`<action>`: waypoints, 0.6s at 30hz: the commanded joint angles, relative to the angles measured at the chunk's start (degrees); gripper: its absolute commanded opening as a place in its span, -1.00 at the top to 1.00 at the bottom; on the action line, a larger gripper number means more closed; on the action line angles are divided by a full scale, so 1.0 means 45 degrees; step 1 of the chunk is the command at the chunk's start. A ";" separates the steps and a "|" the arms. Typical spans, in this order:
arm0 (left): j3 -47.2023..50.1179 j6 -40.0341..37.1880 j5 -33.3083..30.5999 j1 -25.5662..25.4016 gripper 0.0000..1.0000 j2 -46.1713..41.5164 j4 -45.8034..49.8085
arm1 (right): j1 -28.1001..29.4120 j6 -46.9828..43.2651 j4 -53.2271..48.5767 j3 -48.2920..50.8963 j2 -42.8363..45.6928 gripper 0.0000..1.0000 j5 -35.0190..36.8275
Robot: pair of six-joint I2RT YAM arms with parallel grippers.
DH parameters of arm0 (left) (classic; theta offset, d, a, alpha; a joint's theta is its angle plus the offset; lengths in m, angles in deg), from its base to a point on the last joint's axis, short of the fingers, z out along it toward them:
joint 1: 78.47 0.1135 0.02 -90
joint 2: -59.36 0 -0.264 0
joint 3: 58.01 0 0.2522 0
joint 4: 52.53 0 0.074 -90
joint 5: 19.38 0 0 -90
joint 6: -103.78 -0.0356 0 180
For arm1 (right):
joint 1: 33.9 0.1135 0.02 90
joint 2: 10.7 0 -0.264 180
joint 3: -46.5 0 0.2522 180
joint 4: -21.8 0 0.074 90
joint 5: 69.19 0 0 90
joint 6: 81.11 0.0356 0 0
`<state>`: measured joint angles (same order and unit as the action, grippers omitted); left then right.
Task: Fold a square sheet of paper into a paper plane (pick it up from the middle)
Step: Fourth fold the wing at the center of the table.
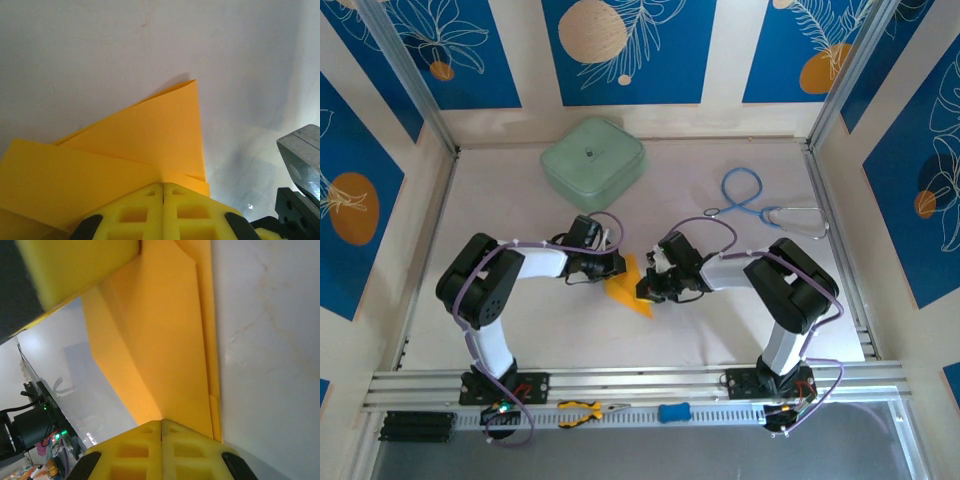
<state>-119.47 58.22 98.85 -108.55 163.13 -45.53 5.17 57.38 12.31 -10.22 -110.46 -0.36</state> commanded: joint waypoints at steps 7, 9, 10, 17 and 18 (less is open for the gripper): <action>0.0348 -0.0443 -0.0165 0.0314 1.00 0.0564 0.0297 | 0.0175 -0.0203 -0.1397 -0.2039 -0.1024 0.88 0.0253; 0.0376 -0.0434 -0.0171 0.0319 1.00 0.0554 0.0304 | 0.0222 -0.0125 -0.1381 -0.2150 -0.1367 0.88 0.0291; 0.0385 -0.0424 -0.0183 0.0317 1.00 0.0554 0.0292 | 0.0256 -0.0142 -0.1430 -0.2138 -0.1495 0.87 0.0347; 0.0415 -0.0427 -0.0257 0.0394 1.00 0.0574 0.0312 | 0.0261 -0.0385 -0.1744 -0.0941 -0.0783 0.87 0.0622; 0.0436 -0.0430 -0.0258 0.0417 1.00 0.0579 0.0312 | 0.0264 -0.0404 -0.1723 -0.0769 -0.0588 0.86 0.0610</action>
<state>-119.21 58.18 100.45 -107.90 163.50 -46.49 6.07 56.68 8.47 -16.50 -114.96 2.02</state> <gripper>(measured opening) 0.064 0.069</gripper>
